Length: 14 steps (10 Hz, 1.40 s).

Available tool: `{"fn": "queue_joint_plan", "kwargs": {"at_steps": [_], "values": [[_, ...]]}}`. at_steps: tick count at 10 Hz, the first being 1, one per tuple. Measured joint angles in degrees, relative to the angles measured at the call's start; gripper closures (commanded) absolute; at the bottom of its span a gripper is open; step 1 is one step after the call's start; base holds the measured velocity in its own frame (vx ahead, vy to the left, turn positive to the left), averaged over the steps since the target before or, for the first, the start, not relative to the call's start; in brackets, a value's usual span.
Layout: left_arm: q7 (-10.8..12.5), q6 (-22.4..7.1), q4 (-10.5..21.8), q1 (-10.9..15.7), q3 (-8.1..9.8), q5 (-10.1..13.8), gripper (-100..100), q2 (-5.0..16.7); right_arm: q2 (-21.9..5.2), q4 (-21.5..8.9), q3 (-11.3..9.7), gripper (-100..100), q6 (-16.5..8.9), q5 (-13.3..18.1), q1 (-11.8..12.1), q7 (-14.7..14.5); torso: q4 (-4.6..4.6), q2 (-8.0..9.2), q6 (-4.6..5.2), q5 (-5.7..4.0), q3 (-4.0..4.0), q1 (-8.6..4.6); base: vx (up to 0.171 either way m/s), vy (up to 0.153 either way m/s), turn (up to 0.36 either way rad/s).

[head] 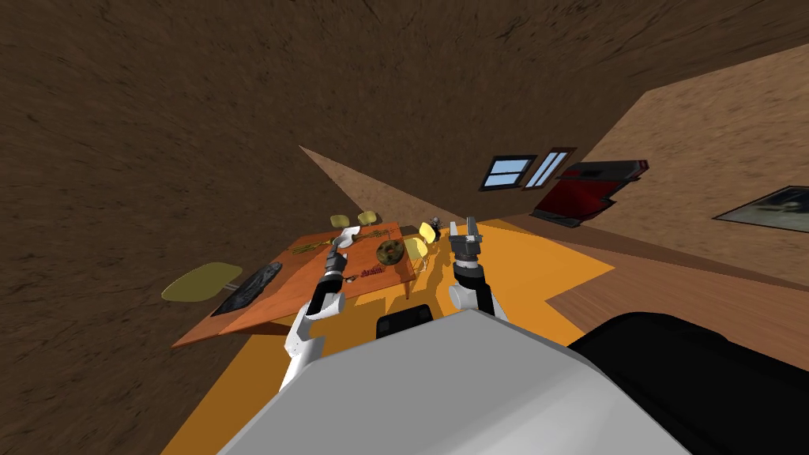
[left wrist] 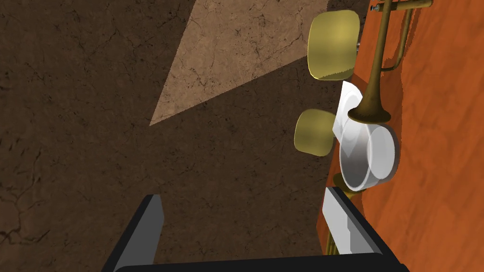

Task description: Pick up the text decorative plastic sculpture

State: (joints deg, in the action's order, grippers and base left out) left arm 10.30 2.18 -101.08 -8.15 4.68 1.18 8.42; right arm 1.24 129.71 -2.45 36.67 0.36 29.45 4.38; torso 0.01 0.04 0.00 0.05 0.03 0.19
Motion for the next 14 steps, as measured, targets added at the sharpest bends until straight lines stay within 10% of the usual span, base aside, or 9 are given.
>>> {"fn": "queue_joint_plan", "kwargs": {"at_steps": [14], "values": [[1.3,-20.3,18.2,15.6,0.47,-0.5,-100,0.4,0.0,0.0,0.0,0,0.0,0.0,0.0,0.0,0.0,-0.03,0.0,-0.02,-0.01,-0.07,-0.011,0.048,0.001]]}}
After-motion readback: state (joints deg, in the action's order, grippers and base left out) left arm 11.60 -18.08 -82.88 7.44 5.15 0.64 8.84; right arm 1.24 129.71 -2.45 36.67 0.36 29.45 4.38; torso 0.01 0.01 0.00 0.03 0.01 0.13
